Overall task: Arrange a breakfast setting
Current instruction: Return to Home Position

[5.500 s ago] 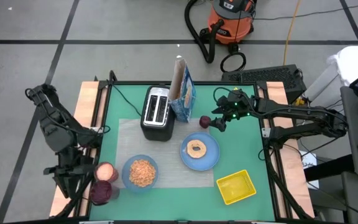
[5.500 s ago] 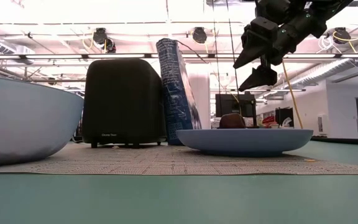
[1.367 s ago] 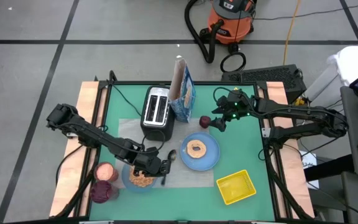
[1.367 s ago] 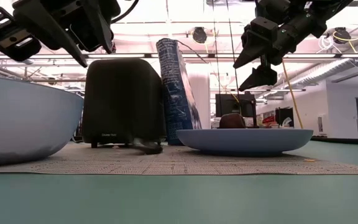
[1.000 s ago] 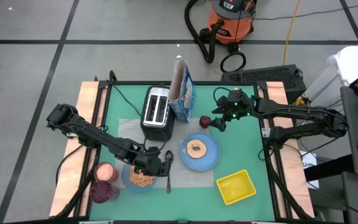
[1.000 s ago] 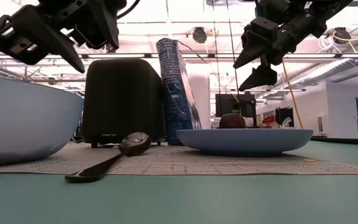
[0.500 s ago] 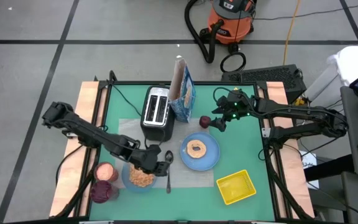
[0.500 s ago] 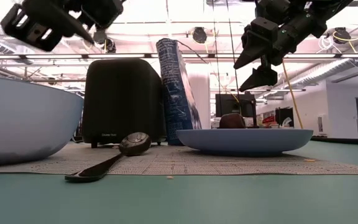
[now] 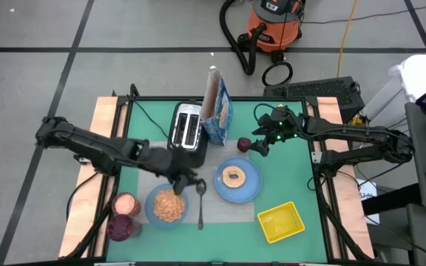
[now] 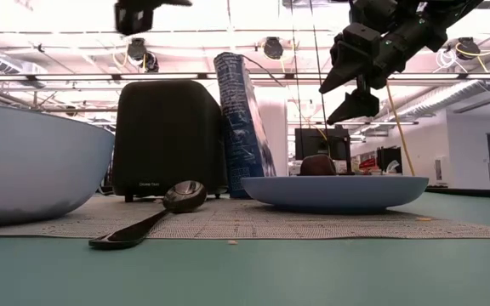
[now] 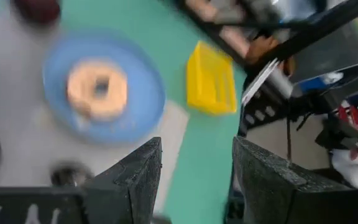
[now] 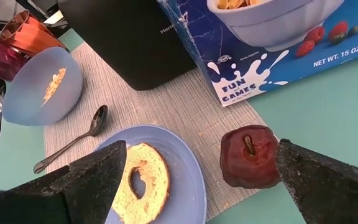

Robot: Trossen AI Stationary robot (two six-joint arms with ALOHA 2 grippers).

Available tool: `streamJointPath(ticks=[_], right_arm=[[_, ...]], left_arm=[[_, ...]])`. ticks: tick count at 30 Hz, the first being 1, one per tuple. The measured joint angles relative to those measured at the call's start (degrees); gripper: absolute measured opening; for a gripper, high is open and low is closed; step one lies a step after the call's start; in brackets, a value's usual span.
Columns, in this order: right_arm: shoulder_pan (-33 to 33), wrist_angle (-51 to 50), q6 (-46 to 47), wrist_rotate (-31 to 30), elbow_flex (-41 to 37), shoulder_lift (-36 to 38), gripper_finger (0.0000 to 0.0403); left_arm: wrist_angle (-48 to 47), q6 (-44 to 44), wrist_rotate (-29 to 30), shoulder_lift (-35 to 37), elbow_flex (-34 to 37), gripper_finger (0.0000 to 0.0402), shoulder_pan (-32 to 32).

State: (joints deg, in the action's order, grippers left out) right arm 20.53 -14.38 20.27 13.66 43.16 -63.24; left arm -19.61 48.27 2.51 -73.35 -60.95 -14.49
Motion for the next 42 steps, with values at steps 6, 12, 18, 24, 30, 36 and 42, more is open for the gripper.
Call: streamJointPath(ticks=[6, 12, 18, 24, 30, 36, 42], right_arm=[[0.01, -0.01, 0.0, -0.01, 0.0, 0.0, 0.0398], [0.01, -0.01, 0.0, 0.01, 0.0, 0.02, 0.0398], [0.01, -0.02, 0.0, -0.01, 0.0, 0.02, 0.0398], [-0.01, -0.02, 0.0, -0.01, 0.0, 0.02, 0.0398], [-0.02, -0.02, 0.0, -0.01, 0.0, 0.02, 0.0398], [-0.02, -0.02, 0.0, -0.01, 0.0, 0.02, 0.0398], [0.0, -0.02, -0.16, -0.03, 0.0, 0.02, 0.0398]], left_arm=[[0.51, -16.83, 0.09, 6.94, 0.02, 0.0202, 5.46], [-4.54, -29.77, 0.65, 18.47, 0.0, 0.0202, 9.32], [-11.21, -38.95, 7.07, 30.85, 0.0, 0.0202, 10.53], [-19.31, -44.87, 7.4, 41.76, 0.0, 0.0202, 10.53], [-21.54, -46.78, 7.42, 51.1, 1.75, 0.0202, 10.53], [-17.2, -46.7, 7.4, 61.24, 11.61, 0.0202, 10.53], [-11.29, -46.92, 7.38, 69.71, 22.92, 0.0202, 10.53]])
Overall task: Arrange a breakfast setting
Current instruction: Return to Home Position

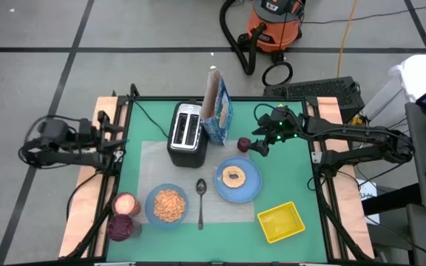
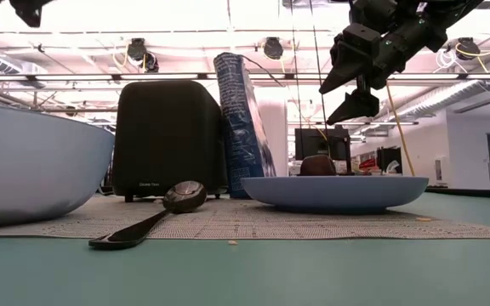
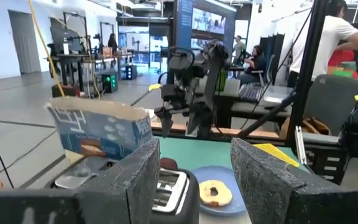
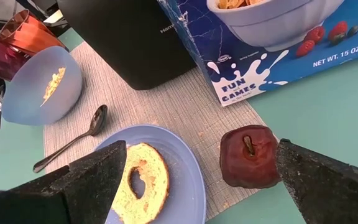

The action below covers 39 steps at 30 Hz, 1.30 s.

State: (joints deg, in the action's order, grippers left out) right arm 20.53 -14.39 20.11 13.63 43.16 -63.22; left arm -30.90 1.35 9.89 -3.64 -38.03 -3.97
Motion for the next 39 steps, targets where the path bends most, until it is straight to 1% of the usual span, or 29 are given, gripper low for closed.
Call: streamJointPath(ticks=[4, 7, 9, 12, 20, 26, 28, 31, 35, 39], right_arm=[[-0.01, 0.0, -0.03, 0.0, 0.0, 0.0, 0.0398], [-0.02, -0.02, -0.03, 0.01, -0.02, 0.0, 0.0398], [-0.02, 0.0, -0.03, -0.04, -0.02, 0.0, 0.0398], [-0.02, 0.24, -0.03, -0.04, -0.04, 0.0, 0.0398], [-0.02, 1.46, -0.03, -0.02, -0.04, 0.0, 0.0398], [-0.14, 6.65, -3.16, 0.69, -0.04, -0.01, 0.0392], [-0.39, 8.72, -3.87, 2.22, -0.04, -0.01, 0.0381], [-1.15, 10.34, -4.38, 3.73, -0.04, 0.74, 0.0353], [-2.26, 8.82, -4.47, 4.64, -0.04, 3.94, 0.0297], [-3.41, 8.63, -4.54, 4.61, -0.04, 9.64, 0.023]], left_arm=[[2.32, -0.14, 0.06, 3.44, 5.86, 0.0202, 0.0], [2.65, -0.15, 0.55, 3.34, 8.62, 0.0202, 0.0], [5.55, -0.25, 0.75, 3.29, 10.49, 0.0202, -0.01], [5.48, -0.2, 0.87, 3.37, 13.38, 0.0202, 0.0], [10.71, 0.1, 1.11, 3.44, 19.52, 0.0202, 0.0], [15.29, -0.9, 1.11, 3.46, 24.21, 0.0202, 0.0], [16.36, -0.9, 1.09, 3.44, 25.88, 0.0202, 0.0], [19.9, -1.11, 1.11, 3.46, 28.27, 0.0202, 0.0], [23.72, -1.16, 1.09, 3.45, 31.8, 0.0202, 0.0], [26.45, -1.22, 1.09, 3.46, 34.31, 0.0202, 0.0]])
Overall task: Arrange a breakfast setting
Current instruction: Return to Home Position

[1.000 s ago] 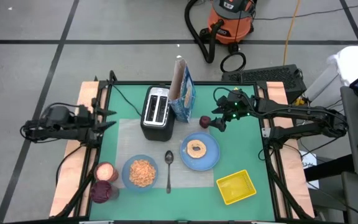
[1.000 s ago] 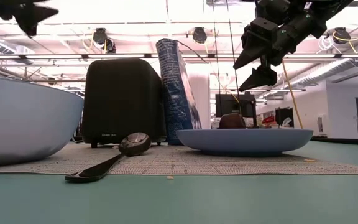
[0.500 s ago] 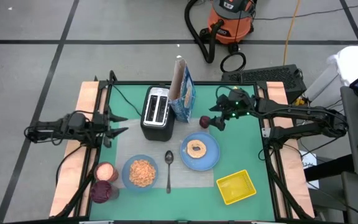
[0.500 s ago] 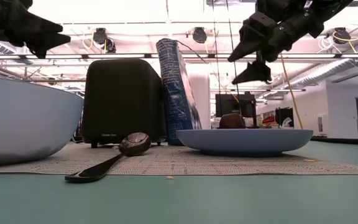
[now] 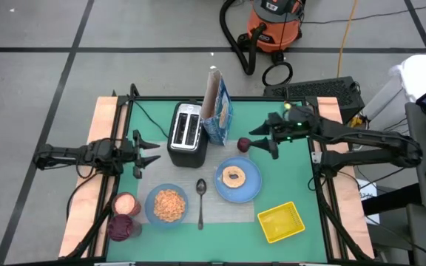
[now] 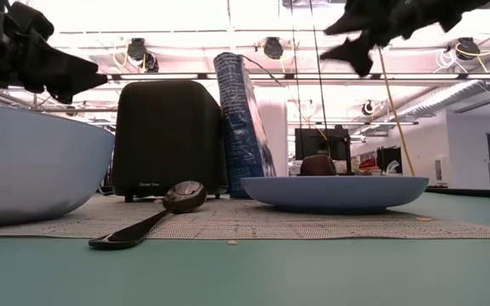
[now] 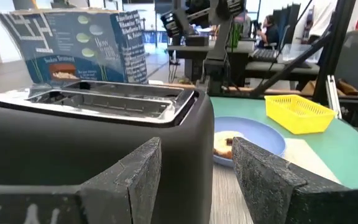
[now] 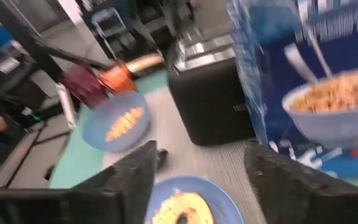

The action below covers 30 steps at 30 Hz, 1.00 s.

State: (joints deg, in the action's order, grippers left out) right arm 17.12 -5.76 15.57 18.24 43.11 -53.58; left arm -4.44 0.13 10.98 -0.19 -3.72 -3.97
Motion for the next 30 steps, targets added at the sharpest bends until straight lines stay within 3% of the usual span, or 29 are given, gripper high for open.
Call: streamJointPath(ticks=[7, 14, 21, 30], right_arm=[[-0.5, -6.4, -0.02, -0.11, 0.0, 12.73, 0.0119], [-0.69, -10.65, -1.91, -4.9, -2.61, 23.77, 0.0048], [-0.69, -6.41, -0.9, -4.72, -12.97, 33.19, 0.0017], [-0.69, 8.52, 0.24, -4.7, -28.68, 41.48, 0.0011]], left_arm=[[2.04, 0.09, -0.2, -0.11, 1.37, 0.0202, 0.04], [1.96, 0.06, -0.17, -0.11, 1.37, 0.0202, 0.15], [1.87, -1.57, -0.14, -0.11, 1.37, 0.0202, 0.15], [1.81, -2.64, 0.0, -0.11, 1.37, 0.0202, 0.15]])
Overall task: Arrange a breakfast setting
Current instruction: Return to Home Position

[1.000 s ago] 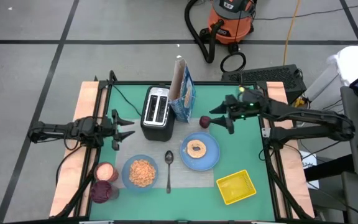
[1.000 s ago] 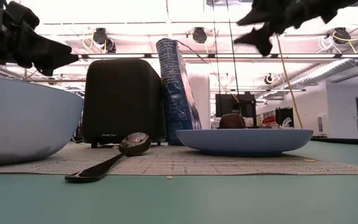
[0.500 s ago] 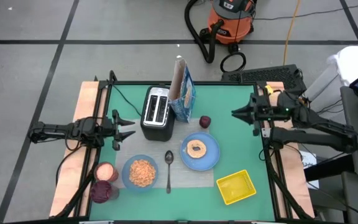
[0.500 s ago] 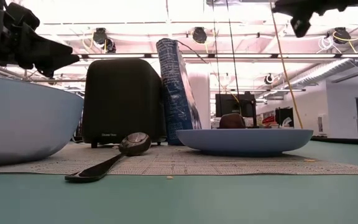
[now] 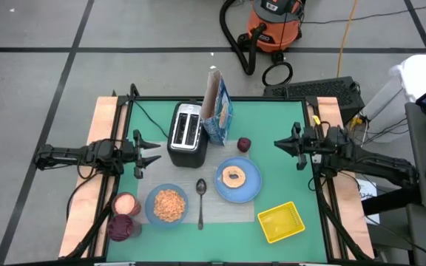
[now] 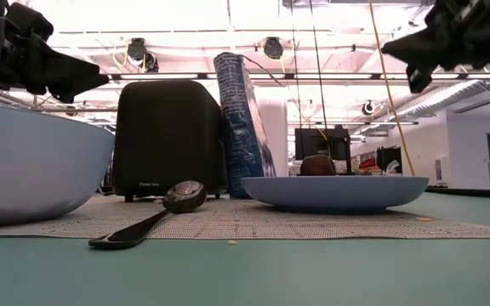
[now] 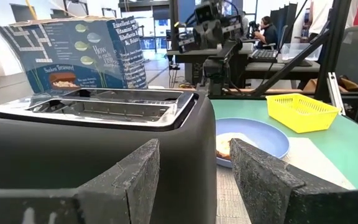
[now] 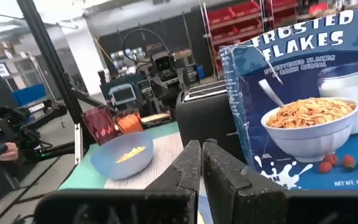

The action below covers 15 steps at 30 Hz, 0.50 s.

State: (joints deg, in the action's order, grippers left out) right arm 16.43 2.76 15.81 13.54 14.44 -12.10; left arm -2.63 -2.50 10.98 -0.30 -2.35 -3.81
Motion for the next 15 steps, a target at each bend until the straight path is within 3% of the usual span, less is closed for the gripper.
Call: streamJointPath(ticks=[10, 15], right_arm=[[0.0, 14.98, -0.46, 0.04, -12.96, 4.55, 0.0011], [0.0, 11.49, -1.49, 0.07, -13.3, 4.65, 0.0011]], left_arm=[[-0.04, -0.04, 0.0, -0.02, 0.0, 0.0202, 0.0], [-0.04, -0.33, 0.05, -0.02, 0.0, 0.0202, 0.0]])
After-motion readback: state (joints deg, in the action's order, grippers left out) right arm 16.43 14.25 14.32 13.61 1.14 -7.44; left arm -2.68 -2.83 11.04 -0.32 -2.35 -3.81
